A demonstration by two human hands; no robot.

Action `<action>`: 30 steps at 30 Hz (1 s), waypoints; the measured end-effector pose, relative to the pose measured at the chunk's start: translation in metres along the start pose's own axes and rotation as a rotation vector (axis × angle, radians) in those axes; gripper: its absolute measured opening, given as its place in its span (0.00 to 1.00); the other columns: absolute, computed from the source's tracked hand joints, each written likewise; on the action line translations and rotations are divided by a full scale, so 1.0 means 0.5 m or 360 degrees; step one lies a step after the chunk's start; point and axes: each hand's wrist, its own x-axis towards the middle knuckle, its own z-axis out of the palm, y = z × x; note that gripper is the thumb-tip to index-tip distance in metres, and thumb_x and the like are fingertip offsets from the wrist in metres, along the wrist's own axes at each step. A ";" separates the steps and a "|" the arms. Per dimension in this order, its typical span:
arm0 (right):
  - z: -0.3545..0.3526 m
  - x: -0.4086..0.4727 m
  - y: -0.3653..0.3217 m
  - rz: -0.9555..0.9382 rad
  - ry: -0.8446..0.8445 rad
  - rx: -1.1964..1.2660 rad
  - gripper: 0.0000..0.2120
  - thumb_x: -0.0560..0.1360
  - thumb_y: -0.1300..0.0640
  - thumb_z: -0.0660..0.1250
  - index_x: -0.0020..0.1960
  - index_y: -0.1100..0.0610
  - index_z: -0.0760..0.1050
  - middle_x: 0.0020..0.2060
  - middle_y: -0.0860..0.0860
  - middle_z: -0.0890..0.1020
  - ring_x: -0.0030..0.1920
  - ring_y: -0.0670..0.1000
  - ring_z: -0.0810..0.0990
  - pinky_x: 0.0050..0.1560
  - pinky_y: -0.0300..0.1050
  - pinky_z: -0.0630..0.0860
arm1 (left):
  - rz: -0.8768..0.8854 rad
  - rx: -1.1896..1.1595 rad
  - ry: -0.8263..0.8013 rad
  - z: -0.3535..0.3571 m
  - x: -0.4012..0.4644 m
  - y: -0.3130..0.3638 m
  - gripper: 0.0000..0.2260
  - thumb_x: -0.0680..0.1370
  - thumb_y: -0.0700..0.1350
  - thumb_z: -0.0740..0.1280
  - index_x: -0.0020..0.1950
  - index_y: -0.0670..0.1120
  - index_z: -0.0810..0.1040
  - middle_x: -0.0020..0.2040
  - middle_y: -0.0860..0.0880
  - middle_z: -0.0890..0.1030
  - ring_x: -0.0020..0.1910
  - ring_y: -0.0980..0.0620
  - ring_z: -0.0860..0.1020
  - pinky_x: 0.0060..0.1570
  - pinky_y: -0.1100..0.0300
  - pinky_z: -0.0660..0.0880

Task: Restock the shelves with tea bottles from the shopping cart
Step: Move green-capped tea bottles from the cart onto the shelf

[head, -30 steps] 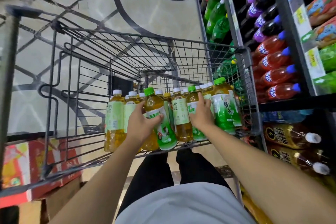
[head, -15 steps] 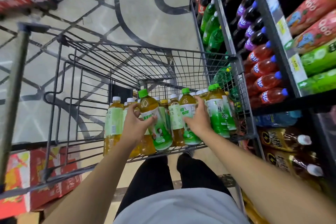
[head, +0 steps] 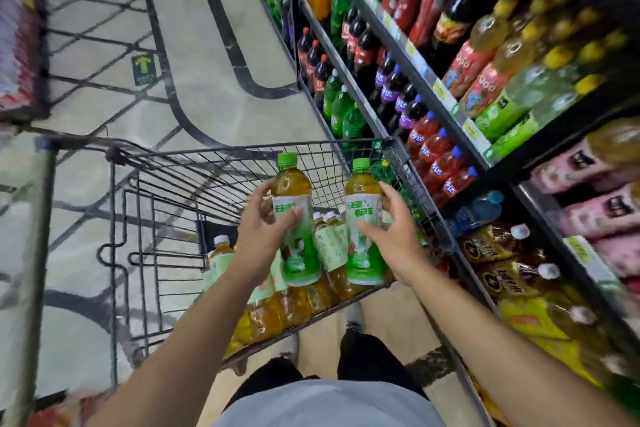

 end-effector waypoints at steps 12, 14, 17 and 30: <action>-0.081 -0.225 -0.147 -0.0263 0.0545 0.0386 0.36 0.76 0.68 0.72 0.75 0.42 0.66 0.63 0.49 0.82 0.58 0.50 0.84 0.56 0.51 0.82 | 0.0310 0.0118 -0.0663 0.080 -0.036 0.145 0.25 0.77 0.38 0.74 0.70 0.54 0.72 0.54 0.49 0.86 0.53 0.45 0.84 0.47 0.48 0.83; -0.120 -0.265 -0.185 -0.0322 0.0650 0.0386 0.35 0.76 0.69 0.71 0.76 0.46 0.65 0.63 0.48 0.82 0.57 0.49 0.85 0.54 0.49 0.83 | 0.0378 0.0094 -0.0752 0.129 -0.054 0.186 0.24 0.77 0.37 0.73 0.70 0.50 0.71 0.54 0.46 0.86 0.52 0.42 0.85 0.42 0.49 0.83; -0.193 -0.319 -0.236 -0.0441 0.0844 0.0365 0.35 0.74 0.63 0.76 0.72 0.37 0.68 0.67 0.48 0.79 0.62 0.50 0.82 0.59 0.56 0.81 | 0.0511 0.0060 -0.0944 0.211 -0.088 0.261 0.22 0.76 0.39 0.75 0.65 0.53 0.71 0.54 0.44 0.86 0.51 0.38 0.84 0.47 0.37 0.83; -0.531 -0.590 -0.505 -0.0996 0.1323 0.0129 0.33 0.76 0.63 0.74 0.73 0.41 0.67 0.64 0.49 0.81 0.58 0.51 0.84 0.59 0.58 0.81 | 0.1052 -0.0120 -0.1373 0.563 -0.346 0.610 0.22 0.72 0.47 0.79 0.60 0.59 0.74 0.51 0.37 0.83 0.47 0.37 0.83 0.50 0.32 0.79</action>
